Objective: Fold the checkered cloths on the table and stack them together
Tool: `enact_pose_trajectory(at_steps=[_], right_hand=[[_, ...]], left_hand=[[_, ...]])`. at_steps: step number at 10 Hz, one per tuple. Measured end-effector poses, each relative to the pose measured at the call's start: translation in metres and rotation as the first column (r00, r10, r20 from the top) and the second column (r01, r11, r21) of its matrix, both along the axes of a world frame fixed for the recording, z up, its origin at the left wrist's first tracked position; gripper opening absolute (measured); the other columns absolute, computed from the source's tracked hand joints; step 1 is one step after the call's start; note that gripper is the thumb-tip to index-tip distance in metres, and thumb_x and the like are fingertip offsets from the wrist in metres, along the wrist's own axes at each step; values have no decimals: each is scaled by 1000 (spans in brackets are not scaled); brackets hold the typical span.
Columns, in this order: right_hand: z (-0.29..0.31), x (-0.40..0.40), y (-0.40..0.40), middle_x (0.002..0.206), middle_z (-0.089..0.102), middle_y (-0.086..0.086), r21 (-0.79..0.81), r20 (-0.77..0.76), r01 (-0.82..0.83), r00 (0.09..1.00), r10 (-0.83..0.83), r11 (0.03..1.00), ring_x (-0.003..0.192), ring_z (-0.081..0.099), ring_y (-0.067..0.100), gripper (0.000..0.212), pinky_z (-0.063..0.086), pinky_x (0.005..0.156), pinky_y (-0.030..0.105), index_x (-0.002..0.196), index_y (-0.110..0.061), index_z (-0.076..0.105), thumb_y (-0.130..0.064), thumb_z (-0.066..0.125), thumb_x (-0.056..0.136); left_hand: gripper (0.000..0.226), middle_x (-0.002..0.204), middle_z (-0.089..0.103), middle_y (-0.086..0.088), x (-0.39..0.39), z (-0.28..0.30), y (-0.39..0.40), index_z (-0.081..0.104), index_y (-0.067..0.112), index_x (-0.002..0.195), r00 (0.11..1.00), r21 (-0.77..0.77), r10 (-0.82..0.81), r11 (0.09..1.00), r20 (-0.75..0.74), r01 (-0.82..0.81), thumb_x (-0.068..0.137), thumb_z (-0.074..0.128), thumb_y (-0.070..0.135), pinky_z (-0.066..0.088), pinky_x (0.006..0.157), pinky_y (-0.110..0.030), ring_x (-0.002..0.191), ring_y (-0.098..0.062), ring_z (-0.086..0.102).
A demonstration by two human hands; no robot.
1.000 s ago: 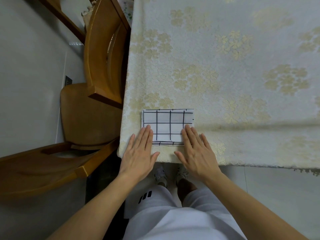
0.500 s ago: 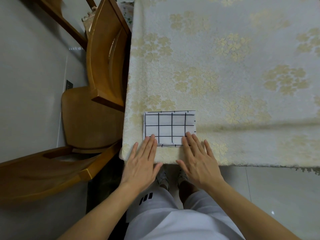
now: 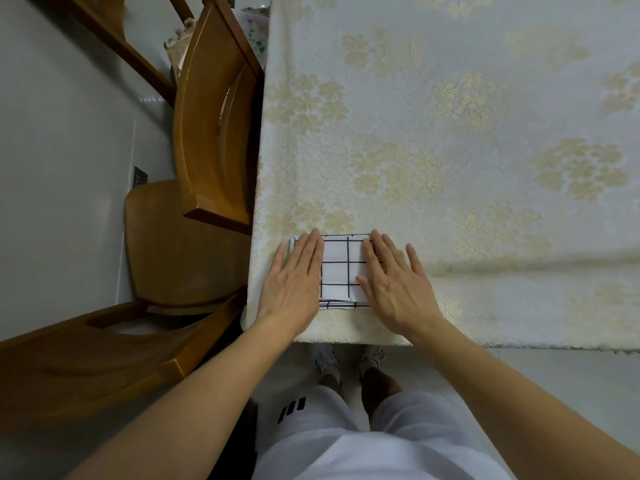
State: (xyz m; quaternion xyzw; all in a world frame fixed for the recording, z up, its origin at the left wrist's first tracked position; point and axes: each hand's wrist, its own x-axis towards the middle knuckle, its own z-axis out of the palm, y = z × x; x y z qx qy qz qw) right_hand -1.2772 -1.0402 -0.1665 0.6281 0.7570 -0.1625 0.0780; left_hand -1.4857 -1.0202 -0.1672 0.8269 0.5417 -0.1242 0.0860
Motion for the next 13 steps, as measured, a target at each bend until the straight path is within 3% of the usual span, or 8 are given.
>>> enact_pose_trajectory(at_steps=[2, 5, 8, 9, 11, 12, 13], right_hand=[[-6, 3, -1, 167, 0, 8, 5, -13, -10, 1000, 10, 1000, 154, 2, 24, 68, 11, 124, 51, 159, -11, 6, -51, 12, 104], [-10, 17, -13, 167, -6, 6, -9, 18, -45, 999, 45, 999, 154, -2, 22, 73, 10, 124, 50, 159, -10, 2, -56, 9, 102], [-12, 20, -9, 164, -21, 5, -48, 18, -70, 997, 71, 996, 151, -19, 19, 73, 3, 124, 51, 157, -13, -13, -58, 3, 101], [-8, 19, -9, 164, -20, 6, -54, 22, -74, 997, 76, 996, 152, -17, 21, 73, 3, 124, 50, 157, -13, -12, -58, 7, 102], [2, 19, -6, 166, -5, 8, -13, 21, -97, 995, 97, 995, 153, -3, 24, 72, 3, 123, 45, 159, -13, 2, -55, 10, 102], [6, 19, -2, 166, 10, 10, 48, -2, -127, 992, 127, 991, 153, 11, 27, 68, 18, 122, 50, 158, -13, 15, -51, 17, 103], [17, 13, 9, 165, 16, 10, 99, -60, -191, 979, 197, 977, 152, 16, 27, 63, 20, 122, 50, 157, -14, 23, -48, 25, 104]], left_hand=[[65, 162, -25, -8, 0, 3, 5, -16, 8, 155, 1000, -51, -5, 999, -2, 5, 105, 19, 31, -2, 124, -46, 151, -21, -18], [74, 165, -9, -11, -8, -7, -13, -2, 5, 156, 1000, -27, 19, 999, 19, -18, 100, 7, 52, 13, 124, -47, 153, -23, -6], [73, 163, -22, -9, -8, -10, -14, -13, 7, 155, 1000, -44, 22, 999, -2, -22, 99, 0, 52, 2, 124, -45, 151, -21, -18], [72, 165, -11, -9, -7, -6, -14, -2, 7, 156, 999, -18, 36, 999, 25, -35, 100, 7, 51, 7, 124, -45, 153, -22, -9], [69, 165, 14, -9, -3, 8, -21, 19, 7, 156, 992, 30, 105, 994, 76, -107, 101, 14, 47, 16, 124, -44, 153, -21, 10], [65, 162, 26, -8, -1, 16, -27, 30, 9, 154, 977, 52, 172, 982, 126, -179, 100, 22, 44, 21, 122, -44, 151, -20, 21], [65, 162, 27, -6, 2, 27, -30, 29, 11, 154, 950, 59, 278, 955, 142, -289, 100, 21, 44, 24, 121, -45, 149, -21, 27]])
